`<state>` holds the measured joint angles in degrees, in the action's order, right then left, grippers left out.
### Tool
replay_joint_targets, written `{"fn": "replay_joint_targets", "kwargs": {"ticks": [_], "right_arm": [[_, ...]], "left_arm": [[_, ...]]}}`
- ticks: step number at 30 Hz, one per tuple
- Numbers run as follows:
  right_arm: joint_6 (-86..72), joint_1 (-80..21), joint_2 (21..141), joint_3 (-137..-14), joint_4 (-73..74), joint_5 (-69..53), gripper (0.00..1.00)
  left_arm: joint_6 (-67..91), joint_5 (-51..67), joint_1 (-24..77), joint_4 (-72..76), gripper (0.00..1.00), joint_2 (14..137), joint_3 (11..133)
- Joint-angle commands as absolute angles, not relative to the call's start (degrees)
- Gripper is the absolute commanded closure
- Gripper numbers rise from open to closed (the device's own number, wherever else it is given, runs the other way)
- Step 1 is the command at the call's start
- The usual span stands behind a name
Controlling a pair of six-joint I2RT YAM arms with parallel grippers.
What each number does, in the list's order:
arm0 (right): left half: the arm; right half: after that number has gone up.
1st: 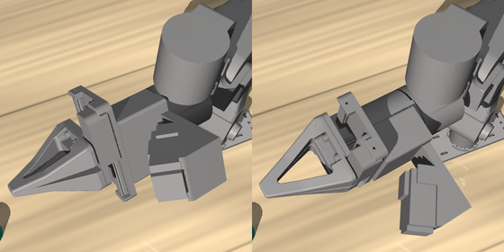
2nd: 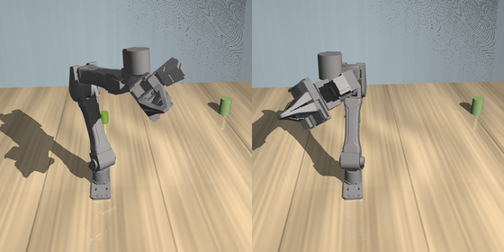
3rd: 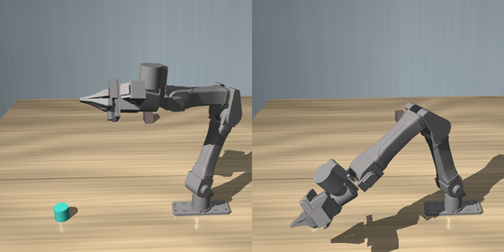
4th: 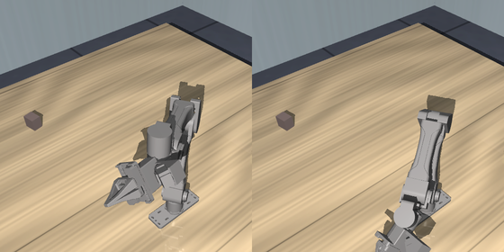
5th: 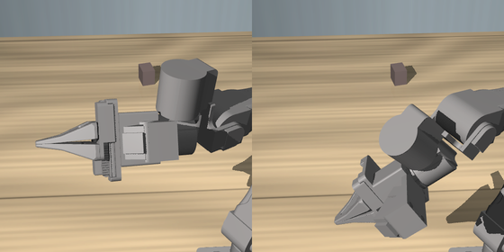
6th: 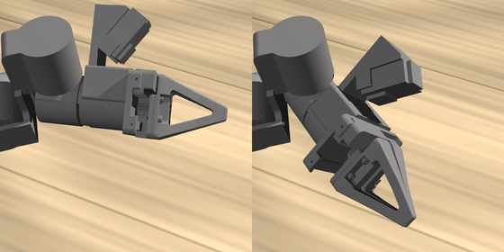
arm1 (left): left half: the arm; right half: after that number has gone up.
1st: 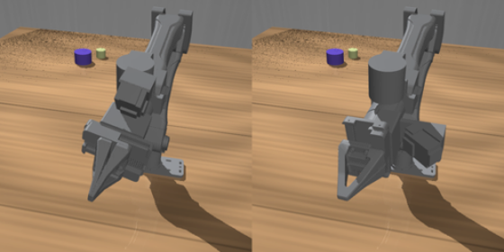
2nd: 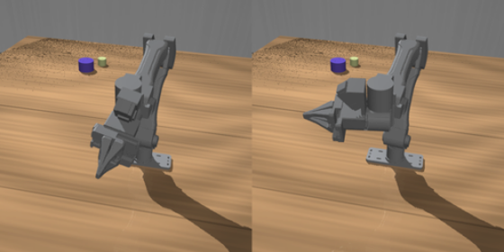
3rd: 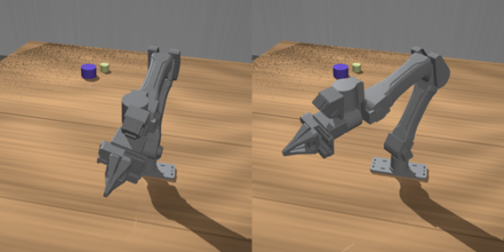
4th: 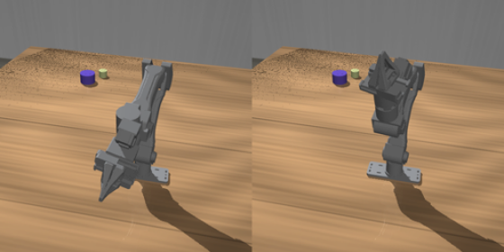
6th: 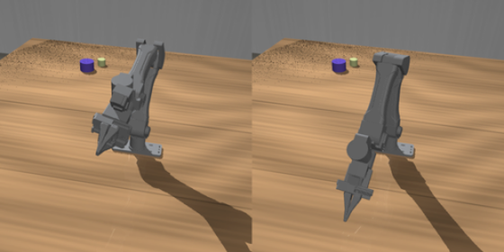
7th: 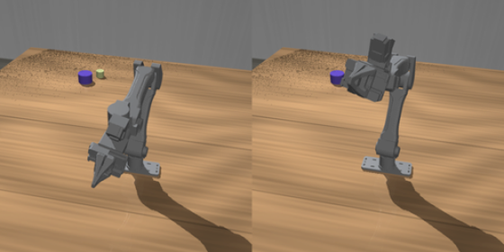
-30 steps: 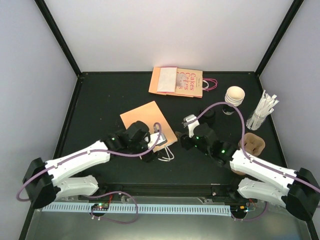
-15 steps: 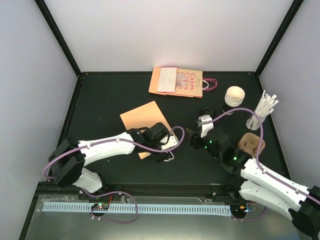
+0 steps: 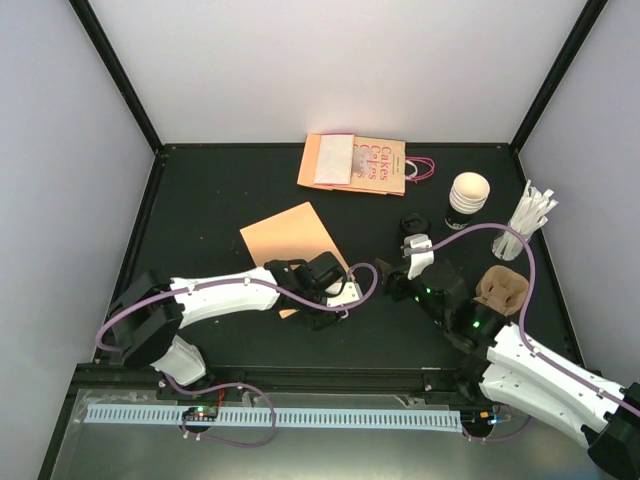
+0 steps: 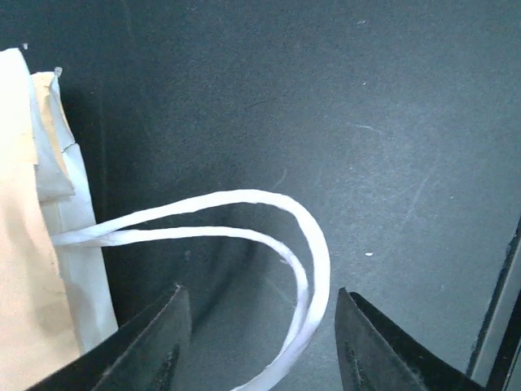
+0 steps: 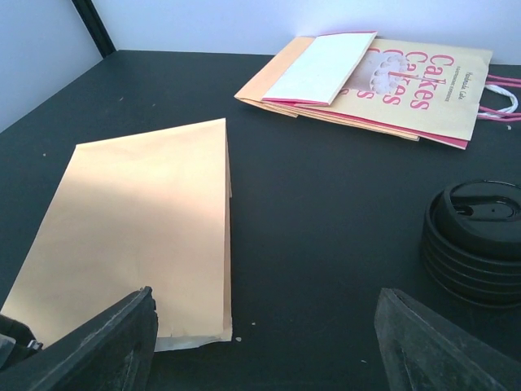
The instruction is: Pack the takeout coffee
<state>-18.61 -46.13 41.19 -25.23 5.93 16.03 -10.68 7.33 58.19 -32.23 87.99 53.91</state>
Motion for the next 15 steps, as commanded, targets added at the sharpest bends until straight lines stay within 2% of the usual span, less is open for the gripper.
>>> {"fn": "replay_joint_targets", "kwargs": {"ticks": [1,6,9,15], "right_arm": [[-19.3,-45.9,41.4,-25.0,4.6,17.1,0.24],[-19.3,-45.9,41.2,-25.1,4.6,16.6,0.24],[-18.8,-45.9,41.1,-25.0,4.6,15.7,0.24],[-18.7,-45.9,42.1,-25.6,5.3,15.4,0.23]], "left_arm": [[-11.9,10.5,58.8,-31.2,0.54,88.1,56.0],[-13.2,10.2,58.9,-33.0,0.79,89.9,56.3],[-13.3,8.9,58.9,-33.9,0.98,89.8,56.9],[-10.7,5.9,58.8,-31.7,0.98,82.6,57.4]]}}
